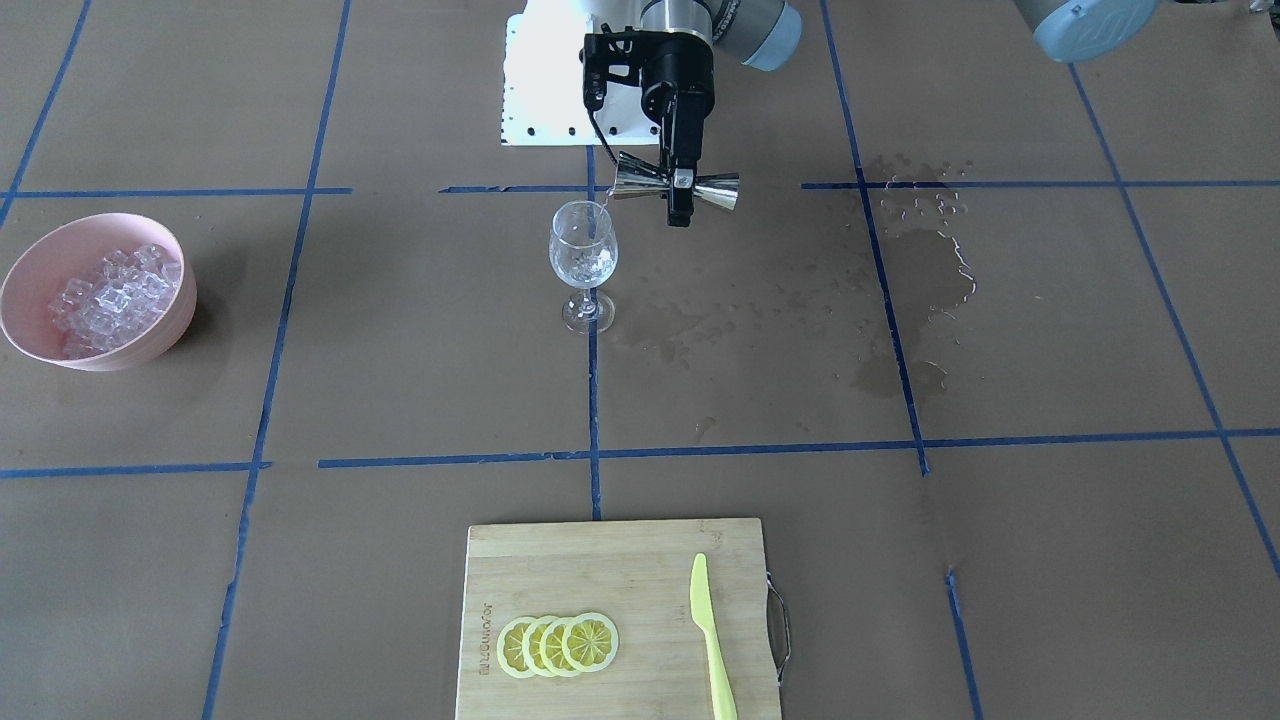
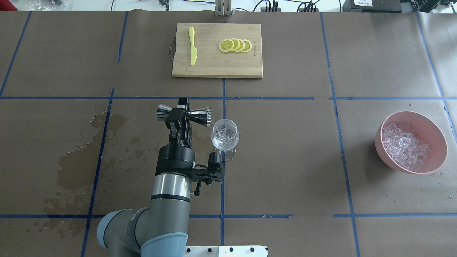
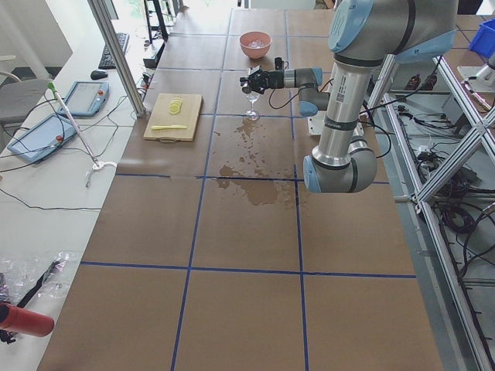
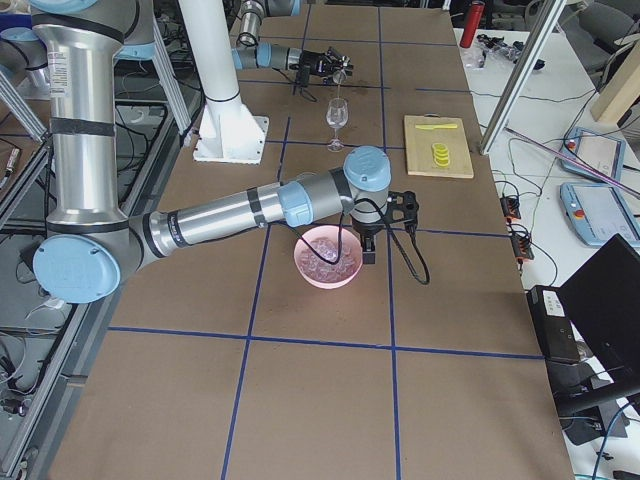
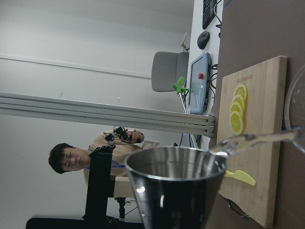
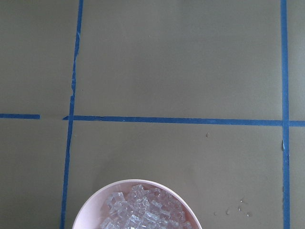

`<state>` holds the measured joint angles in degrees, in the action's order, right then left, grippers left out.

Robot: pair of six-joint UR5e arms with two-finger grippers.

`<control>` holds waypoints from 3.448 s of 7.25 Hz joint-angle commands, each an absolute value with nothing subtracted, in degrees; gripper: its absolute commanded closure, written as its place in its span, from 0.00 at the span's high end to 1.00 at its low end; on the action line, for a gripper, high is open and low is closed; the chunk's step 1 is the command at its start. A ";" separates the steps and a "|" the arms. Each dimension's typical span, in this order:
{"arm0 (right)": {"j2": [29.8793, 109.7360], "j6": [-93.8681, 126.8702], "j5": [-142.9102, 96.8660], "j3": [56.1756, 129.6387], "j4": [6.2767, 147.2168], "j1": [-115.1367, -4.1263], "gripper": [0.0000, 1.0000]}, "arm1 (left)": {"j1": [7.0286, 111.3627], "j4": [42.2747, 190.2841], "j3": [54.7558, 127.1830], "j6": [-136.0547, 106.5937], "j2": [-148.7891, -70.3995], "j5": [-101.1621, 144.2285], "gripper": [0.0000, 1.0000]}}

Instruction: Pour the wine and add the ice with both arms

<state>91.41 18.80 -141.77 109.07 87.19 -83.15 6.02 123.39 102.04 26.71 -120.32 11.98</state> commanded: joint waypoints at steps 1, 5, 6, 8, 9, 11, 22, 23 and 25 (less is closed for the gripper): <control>91.32 18.81 -141.77 109.07 87.10 -83.14 1.00 | 5.71 123.92 101.87 26.46 -120.41 11.51 0.00; 91.23 18.90 -141.77 109.16 87.10 -83.14 1.00 | 4.57 139.52 97.30 14.37 -120.32 10.81 0.00; 91.23 18.81 -141.77 109.16 87.10 -83.14 1.00 | 4.05 145.14 97.12 9.45 -120.24 10.81 0.00; 91.23 18.90 -141.77 109.51 87.10 -83.14 1.00 | 3.61 154.11 97.21 1.81 -120.23 10.81 0.00; 91.23 18.90 -141.77 109.51 87.10 -83.14 1.00 | 3.52 157.38 97.29 -1.55 -120.23 10.90 0.00; 91.14 18.81 -141.68 109.60 87.10 -83.14 1.00 | 3.52 162.58 97.29 -9.45 -120.23 11.07 0.00; 91.05 18.72 -141.59 109.34 87.10 -82.79 1.00 | 3.43 176.02 98.35 -37.70 -97.32 20.13 0.00; 91.14 18.72 -141.59 109.60 87.10 -82.79 1.00 | 3.43 175.96 98.35 -38.14 -96.95 19.95 0.00; 91.23 26.92 -138.28 111.60 86.14 -79.48 1.00 | 3.43 175.87 97.04 -38.85 -96.86 16.55 0.00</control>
<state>91.16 21.58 -140.65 110.14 86.89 -81.84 3.42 175.78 97.92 -38.54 -97.09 18.91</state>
